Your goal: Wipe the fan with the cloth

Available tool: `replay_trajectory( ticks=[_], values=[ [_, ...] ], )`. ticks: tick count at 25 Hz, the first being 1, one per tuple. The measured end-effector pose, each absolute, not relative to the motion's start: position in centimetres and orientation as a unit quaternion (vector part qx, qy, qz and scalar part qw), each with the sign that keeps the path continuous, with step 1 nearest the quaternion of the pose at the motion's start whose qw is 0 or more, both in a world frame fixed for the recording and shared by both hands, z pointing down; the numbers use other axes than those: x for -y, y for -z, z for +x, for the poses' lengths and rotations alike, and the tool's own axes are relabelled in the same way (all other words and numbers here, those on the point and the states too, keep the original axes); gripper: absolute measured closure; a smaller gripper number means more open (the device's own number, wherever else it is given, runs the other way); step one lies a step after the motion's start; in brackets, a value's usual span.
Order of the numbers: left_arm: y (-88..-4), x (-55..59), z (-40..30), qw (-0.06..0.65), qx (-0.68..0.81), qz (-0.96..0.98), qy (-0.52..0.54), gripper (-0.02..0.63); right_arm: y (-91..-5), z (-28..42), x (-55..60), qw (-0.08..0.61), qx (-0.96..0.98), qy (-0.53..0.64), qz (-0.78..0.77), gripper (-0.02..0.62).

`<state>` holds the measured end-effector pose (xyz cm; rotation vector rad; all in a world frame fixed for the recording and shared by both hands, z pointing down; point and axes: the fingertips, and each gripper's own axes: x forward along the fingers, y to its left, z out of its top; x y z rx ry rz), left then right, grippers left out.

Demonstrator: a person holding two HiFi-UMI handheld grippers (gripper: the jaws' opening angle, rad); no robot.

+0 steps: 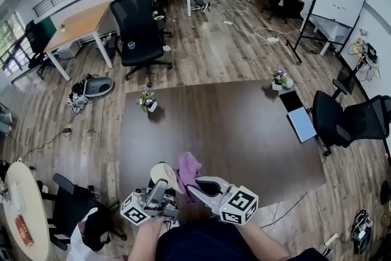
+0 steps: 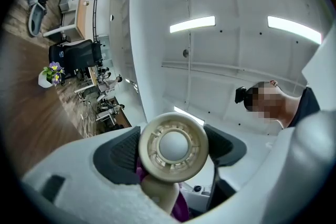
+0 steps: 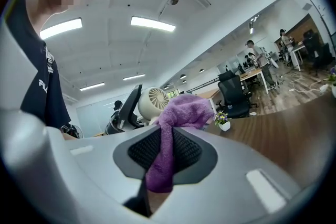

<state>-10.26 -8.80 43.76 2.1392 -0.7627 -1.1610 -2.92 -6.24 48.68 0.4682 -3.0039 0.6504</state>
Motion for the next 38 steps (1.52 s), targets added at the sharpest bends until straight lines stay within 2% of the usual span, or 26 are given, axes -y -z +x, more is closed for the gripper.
replay_trajectory(
  ticks=[11,38],
  values=[
    [-44.6,8.9,-10.0,0.307,0.295,0.796,0.43,0.227,-46.4,-3.9,3.7,0.025,0.982,-0.161,0.094,0.526],
    [-44.0,6.6,-6.3,0.317,0.217,0.84,0.383,0.229,-39.9,-3.0,5.7,-0.099,0.974,-0.19,0.067,0.526]
  ],
)
